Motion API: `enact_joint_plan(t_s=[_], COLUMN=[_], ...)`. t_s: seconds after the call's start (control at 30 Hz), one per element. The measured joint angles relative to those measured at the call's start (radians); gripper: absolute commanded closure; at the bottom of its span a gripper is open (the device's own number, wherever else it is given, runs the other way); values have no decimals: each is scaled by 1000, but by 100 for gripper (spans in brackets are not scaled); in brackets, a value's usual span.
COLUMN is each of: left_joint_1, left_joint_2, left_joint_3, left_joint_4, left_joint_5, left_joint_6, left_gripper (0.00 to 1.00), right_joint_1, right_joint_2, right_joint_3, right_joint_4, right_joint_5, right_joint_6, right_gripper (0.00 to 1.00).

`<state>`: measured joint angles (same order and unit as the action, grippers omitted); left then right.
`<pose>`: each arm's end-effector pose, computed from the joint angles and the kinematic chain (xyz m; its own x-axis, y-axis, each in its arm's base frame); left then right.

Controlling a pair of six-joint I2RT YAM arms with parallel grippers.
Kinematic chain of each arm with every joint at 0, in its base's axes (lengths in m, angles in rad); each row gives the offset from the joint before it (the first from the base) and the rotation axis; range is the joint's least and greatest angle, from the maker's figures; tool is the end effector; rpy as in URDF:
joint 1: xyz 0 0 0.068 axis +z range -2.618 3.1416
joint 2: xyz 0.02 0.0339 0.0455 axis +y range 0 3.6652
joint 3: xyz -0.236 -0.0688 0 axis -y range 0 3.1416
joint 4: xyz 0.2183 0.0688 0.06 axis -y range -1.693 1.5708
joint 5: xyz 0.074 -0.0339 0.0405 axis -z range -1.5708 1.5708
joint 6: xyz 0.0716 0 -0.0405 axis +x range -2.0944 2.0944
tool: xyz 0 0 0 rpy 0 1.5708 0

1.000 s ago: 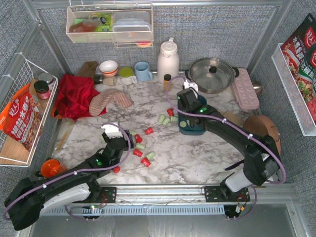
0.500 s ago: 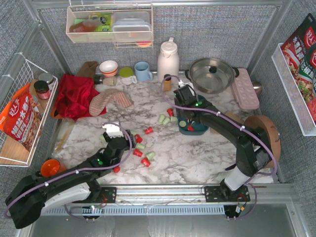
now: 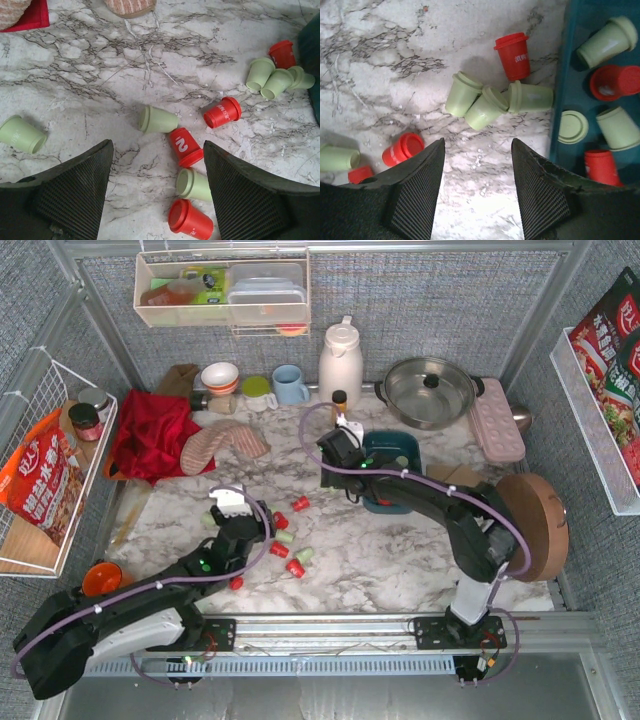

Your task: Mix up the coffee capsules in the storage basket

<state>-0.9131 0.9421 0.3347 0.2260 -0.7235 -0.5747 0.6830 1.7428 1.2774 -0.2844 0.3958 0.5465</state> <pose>0.1678 -0.1398 0.1815 -0.3092 -0.2661 -0.9130 0.0589 0.9528 -0.2977 0.3160 0.2215 0.2062 -0.6405 0.0970 -0.7618 -0.0358 0.9871 0.1559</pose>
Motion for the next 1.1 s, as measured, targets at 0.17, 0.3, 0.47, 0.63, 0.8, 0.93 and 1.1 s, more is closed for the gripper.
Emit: enact_joint_plan(t_s=[0.17,0.3,0.47,0.63,0.8,0.93,1.1], left_joint_1=[0,0,0,0,0,0,0], left_joint_2=[-32,-74,-138,-196,-237,-257,-268], left_joint_3=[-18,-42,-74,-102,-119,-122,-125], left_joint_4=[-3,-8,-19,-19,-18,-18,-18], left_joint_5=[-5,-13,-33,-50,-60,-62,-62], left_joint_6=[2,8,23,37,52,57,63], left_gripper=[19,18,17,15,14,14,14], right_joint_1=[-4,-14,-15,-15,-14,-10,-8], right_joint_2=[114,191,234,277,319,327,328], right_joint_3=[27,60,77,111,146,149,149], right_joint_4=[19,19,16,-14,-43,-49,-53], right_joint_5=[19,38,92,127,127,132,134], right_joint_6=[126,204,274,323,349,356,358], right_gripper=[43,44,48,49,50,50,67])
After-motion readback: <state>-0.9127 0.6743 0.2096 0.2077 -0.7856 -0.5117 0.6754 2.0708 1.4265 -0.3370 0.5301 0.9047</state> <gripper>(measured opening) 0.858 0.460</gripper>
